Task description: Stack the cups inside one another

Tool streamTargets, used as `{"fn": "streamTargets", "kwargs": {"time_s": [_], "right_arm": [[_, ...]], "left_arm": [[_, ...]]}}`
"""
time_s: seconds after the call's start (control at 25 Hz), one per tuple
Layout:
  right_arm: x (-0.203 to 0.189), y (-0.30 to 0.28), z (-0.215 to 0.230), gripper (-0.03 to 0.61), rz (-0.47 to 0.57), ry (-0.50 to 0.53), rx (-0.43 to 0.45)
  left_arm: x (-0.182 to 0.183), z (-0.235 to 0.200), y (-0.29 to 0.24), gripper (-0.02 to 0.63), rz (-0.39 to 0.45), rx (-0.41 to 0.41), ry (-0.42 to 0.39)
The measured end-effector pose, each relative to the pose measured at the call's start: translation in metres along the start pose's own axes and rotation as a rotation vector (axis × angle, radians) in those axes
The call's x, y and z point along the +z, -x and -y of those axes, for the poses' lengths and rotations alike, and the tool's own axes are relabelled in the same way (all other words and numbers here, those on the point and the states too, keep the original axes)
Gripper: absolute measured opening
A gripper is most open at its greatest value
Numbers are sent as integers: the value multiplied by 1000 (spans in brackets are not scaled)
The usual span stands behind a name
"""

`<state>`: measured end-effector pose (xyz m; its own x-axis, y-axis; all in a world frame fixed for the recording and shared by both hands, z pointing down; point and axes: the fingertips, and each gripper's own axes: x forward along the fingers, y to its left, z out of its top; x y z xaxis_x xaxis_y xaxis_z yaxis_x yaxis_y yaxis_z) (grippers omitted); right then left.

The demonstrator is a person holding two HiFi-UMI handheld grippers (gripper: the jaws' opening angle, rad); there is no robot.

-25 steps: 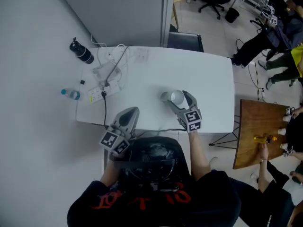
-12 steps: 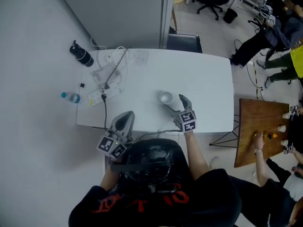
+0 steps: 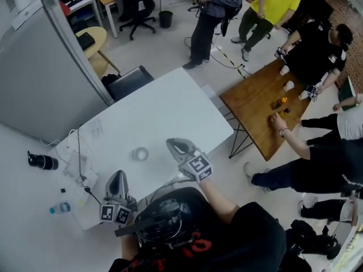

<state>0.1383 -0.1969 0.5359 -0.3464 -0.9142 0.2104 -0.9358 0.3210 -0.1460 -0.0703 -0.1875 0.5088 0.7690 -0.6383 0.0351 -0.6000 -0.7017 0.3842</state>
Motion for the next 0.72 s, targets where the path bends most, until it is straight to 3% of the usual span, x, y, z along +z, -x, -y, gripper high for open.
{"fn": "streamTargets", "kwargs": {"time_s": [0.12, 0.36, 0.72], "right_arm": [[17, 16, 11, 5, 43, -8, -56], [22, 29, 15, 5, 68, -16, -102], [19, 27, 11, 5, 76, -28, -125]], "left_arm": [[4, 5, -20, 1, -10, -66, -19], [-3, 8, -34, 0, -30, -118, -20], [-4, -7, -33, 1, -23, -137, 5]]}}
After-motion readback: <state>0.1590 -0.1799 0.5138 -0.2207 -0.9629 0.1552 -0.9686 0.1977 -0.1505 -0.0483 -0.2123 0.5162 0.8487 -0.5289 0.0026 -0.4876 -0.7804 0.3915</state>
